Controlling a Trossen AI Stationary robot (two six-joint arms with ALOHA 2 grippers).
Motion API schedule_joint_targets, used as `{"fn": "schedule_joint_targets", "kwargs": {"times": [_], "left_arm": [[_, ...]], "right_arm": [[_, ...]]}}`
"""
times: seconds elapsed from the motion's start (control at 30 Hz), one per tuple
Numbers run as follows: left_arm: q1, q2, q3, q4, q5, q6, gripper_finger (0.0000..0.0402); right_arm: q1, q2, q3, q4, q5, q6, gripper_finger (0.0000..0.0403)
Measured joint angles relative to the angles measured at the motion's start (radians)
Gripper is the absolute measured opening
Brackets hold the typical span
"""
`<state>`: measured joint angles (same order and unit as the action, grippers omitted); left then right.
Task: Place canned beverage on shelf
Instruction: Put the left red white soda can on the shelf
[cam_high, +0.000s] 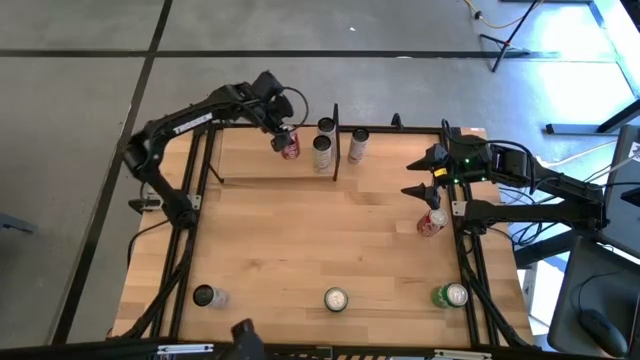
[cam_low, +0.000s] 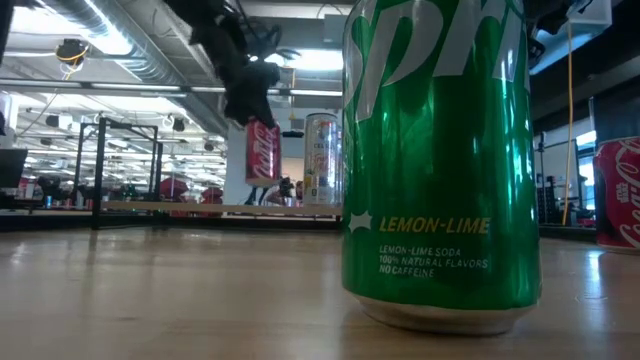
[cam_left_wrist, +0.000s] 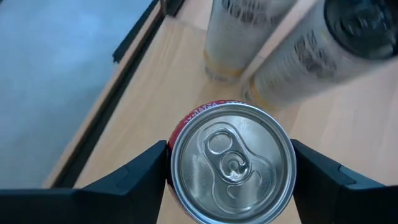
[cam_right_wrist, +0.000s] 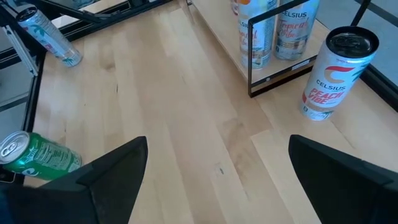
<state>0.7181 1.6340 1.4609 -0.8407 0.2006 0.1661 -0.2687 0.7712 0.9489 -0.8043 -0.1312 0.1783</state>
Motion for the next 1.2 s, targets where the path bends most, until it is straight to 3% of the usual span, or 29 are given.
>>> {"fn": "schedule_joint_targets", "kwargs": {"times": [0.37, 0.83, 1.07, 1.2], "left_arm": [[0.009, 0.184, 0.112, 0.024, 0.041, 0.204, 0.0251], [0.008, 0.207, 0.116, 0.06, 0.053, 0.255, 0.0252], [-0.015, 0.206, 0.115, 0.059, 0.031, 0.256, 0.0334], [-0.034, 0.205, 0.115, 0.059, -0.033, 0.256, 0.0355]], "right_arm": [[0.0, 0.021, -0.001, 0.003, 0.0, 0.0, 0.0376], [0.0, 0.038, -0.001, -0.001, -0.01, 0.001, 0.0376], [0.001, 0.038, -0.001, -0.001, -0.011, 0.0, 0.0376], [0.001, 0.039, -0.001, -0.001, -0.011, 0.0, 0.0376]]}}
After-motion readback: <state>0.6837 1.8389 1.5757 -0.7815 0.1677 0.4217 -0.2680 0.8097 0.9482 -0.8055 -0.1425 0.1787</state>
